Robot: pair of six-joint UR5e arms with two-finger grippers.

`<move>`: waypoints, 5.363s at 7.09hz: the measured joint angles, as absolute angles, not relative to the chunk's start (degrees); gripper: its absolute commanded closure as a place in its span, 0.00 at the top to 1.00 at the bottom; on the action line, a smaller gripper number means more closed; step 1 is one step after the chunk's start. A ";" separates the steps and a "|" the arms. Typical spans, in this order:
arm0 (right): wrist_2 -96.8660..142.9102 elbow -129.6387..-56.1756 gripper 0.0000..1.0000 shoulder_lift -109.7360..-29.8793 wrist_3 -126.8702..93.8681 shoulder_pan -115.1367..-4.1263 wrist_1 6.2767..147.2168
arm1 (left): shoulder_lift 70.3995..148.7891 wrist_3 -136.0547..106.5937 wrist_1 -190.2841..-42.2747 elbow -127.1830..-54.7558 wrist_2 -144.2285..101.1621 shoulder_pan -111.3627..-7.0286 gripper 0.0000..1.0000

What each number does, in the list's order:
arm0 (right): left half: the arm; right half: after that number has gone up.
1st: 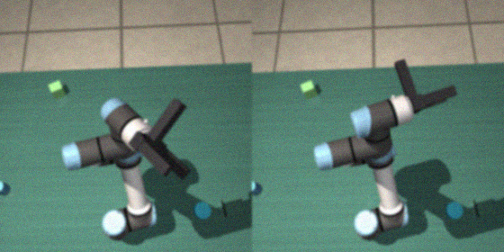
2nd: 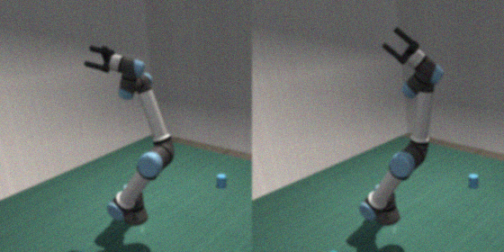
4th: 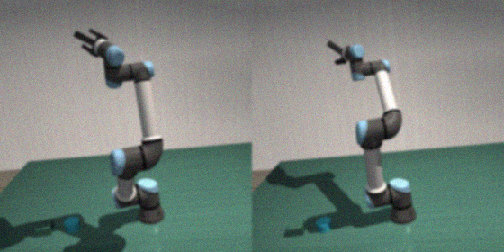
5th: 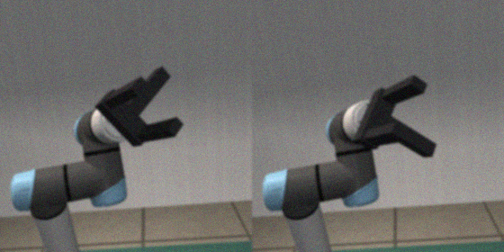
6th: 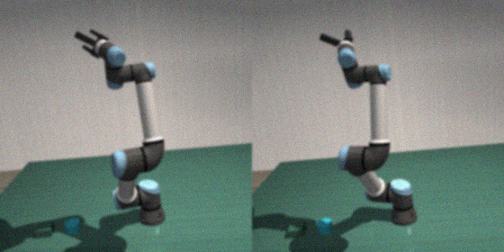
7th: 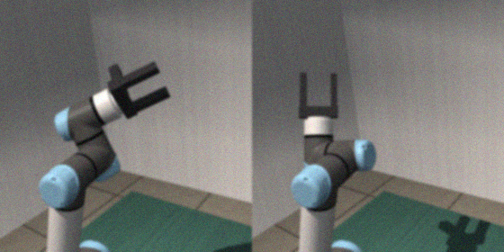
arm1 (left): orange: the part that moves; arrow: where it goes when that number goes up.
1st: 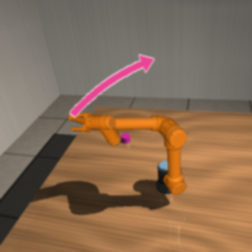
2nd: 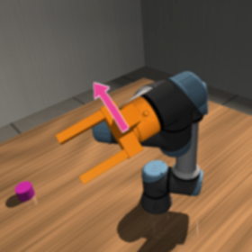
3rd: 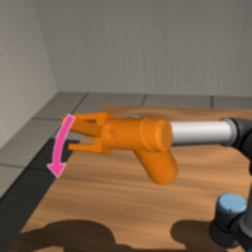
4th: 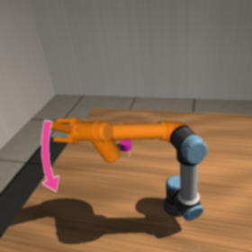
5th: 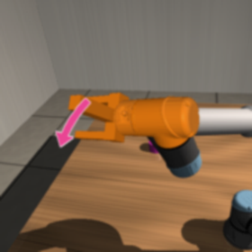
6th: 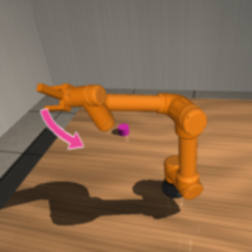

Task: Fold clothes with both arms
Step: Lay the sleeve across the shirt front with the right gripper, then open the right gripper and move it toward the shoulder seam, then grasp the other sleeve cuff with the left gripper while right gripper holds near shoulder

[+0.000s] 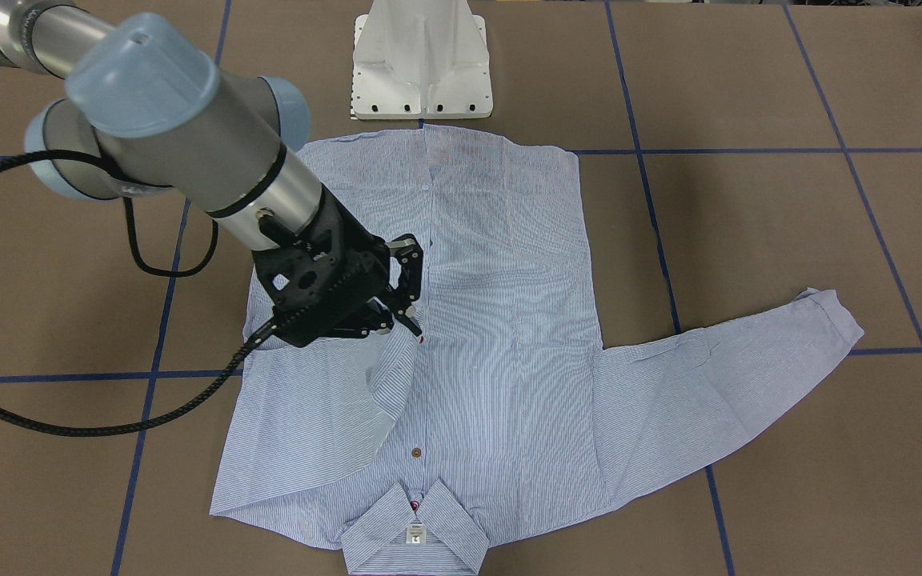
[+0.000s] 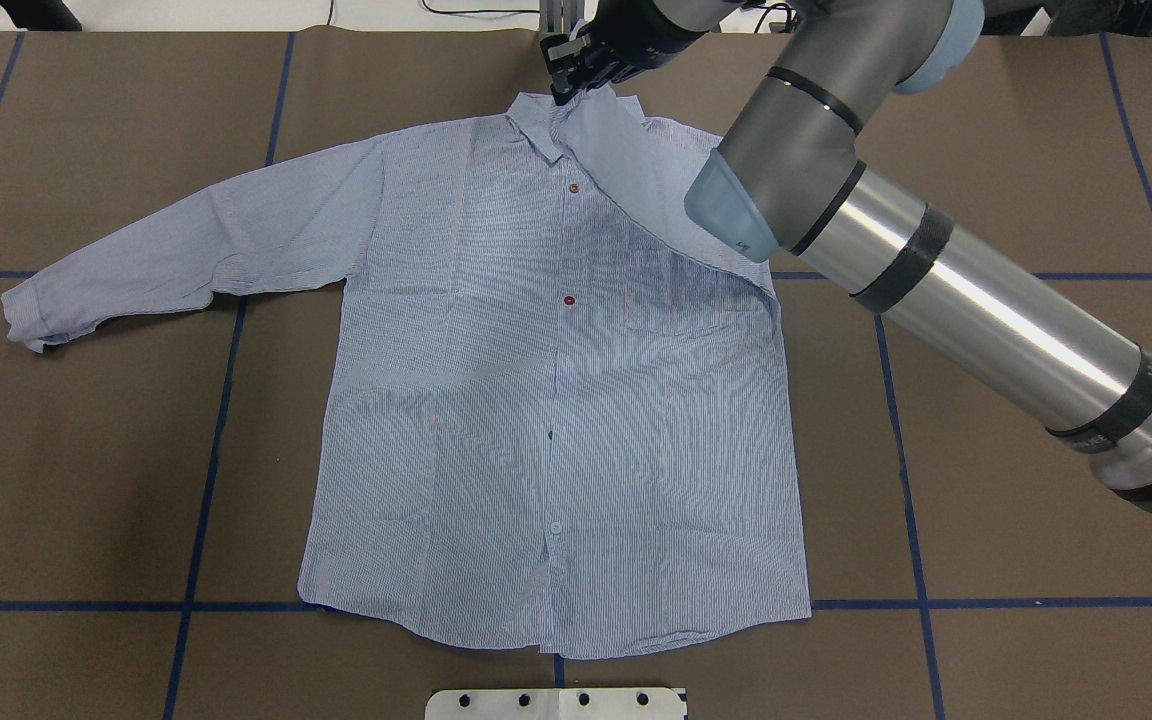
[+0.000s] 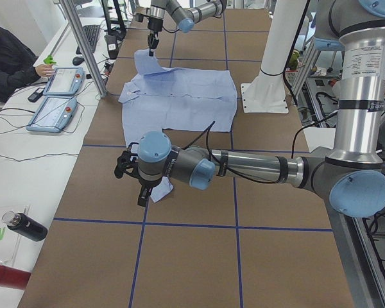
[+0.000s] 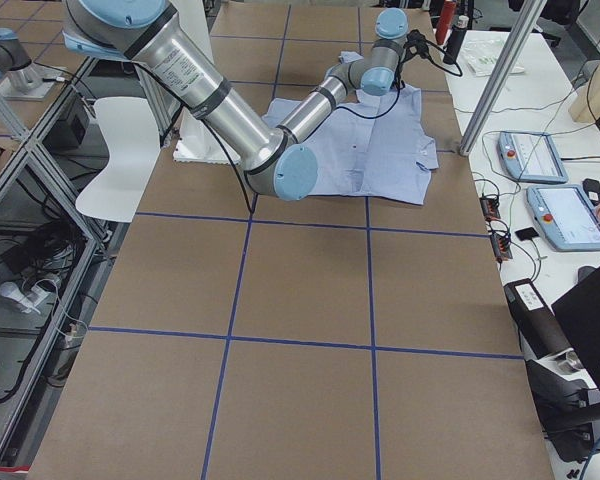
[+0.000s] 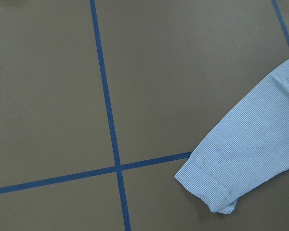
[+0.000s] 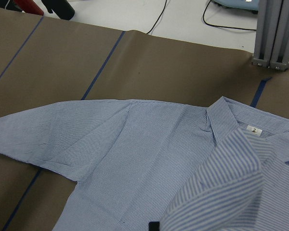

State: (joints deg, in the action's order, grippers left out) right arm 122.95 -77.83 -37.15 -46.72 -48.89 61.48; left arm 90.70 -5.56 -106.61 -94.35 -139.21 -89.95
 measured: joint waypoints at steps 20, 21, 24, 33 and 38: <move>95.83 -59.00 0.99 -24.03 -51.11 -30.25 67.22 | 91.10 -16.14 -111.48 -93.64 -138.16 -88.73 0.99; 97.65 -62.04 0.99 -24.36 -51.28 -31.35 73.01 | 90.26 -22.68 -116.17 -93.75 -136.37 -86.34 0.99; 105.67 -72.16 0.99 -30.65 -50.76 -36.71 82.67 | 86.37 -43.55 -131.00 -93.86 -124.71 -75.14 0.99; 119.85 -93.05 0.99 -41.59 -34.63 -50.81 112.00 | 85.15 -75.09 -141.97 -86.95 -101.89 -52.09 0.97; 119.74 -93.92 0.99 -42.55 -34.45 -50.96 111.90 | 87.73 -75.02 -142.24 -84.16 -101.70 -50.43 0.59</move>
